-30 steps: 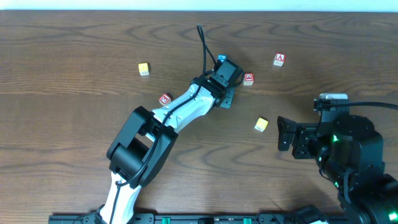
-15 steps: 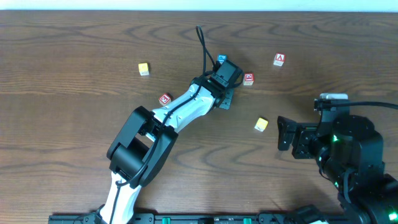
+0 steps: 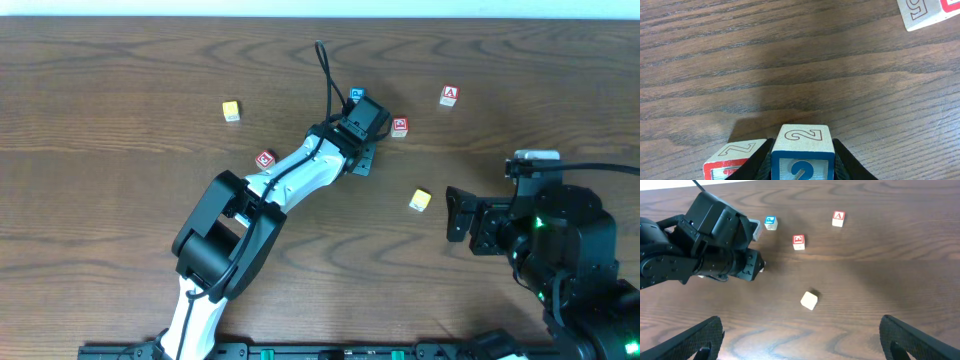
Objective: Spell out Ai2
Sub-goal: 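Lower the blue 2 block beside the I block and release it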
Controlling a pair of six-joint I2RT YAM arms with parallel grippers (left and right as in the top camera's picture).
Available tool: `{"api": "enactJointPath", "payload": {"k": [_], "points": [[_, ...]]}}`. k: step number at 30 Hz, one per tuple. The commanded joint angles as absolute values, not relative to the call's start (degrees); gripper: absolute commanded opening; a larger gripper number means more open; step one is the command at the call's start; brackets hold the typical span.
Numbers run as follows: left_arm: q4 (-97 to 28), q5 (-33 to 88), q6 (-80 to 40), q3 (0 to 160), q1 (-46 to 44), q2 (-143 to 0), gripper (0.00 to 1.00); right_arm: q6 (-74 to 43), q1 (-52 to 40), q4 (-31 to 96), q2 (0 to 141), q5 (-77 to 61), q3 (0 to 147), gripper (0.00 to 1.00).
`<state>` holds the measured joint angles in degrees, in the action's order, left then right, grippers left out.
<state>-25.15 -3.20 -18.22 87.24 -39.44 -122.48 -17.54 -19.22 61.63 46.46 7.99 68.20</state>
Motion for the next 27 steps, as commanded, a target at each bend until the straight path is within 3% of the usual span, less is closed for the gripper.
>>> {"api": "enactJointPath", "payload": {"k": [1,18,27], "points": [[-25.41,-3.11,-18.48,87.42,-39.42,-123.46,0.34,-18.39,-18.72,61.49,46.41,8.58,68.88,0.99],[-21.17,-3.46,-17.76,87.81,-39.31,-123.42,0.36,-18.39,-18.72,61.12,46.41,8.56,68.88,0.99],[-21.76,-9.67,-12.62,95.5,-38.85,-123.17,0.41,-18.41,-18.7,61.06,47.64,8.75,68.88,0.99]]}}
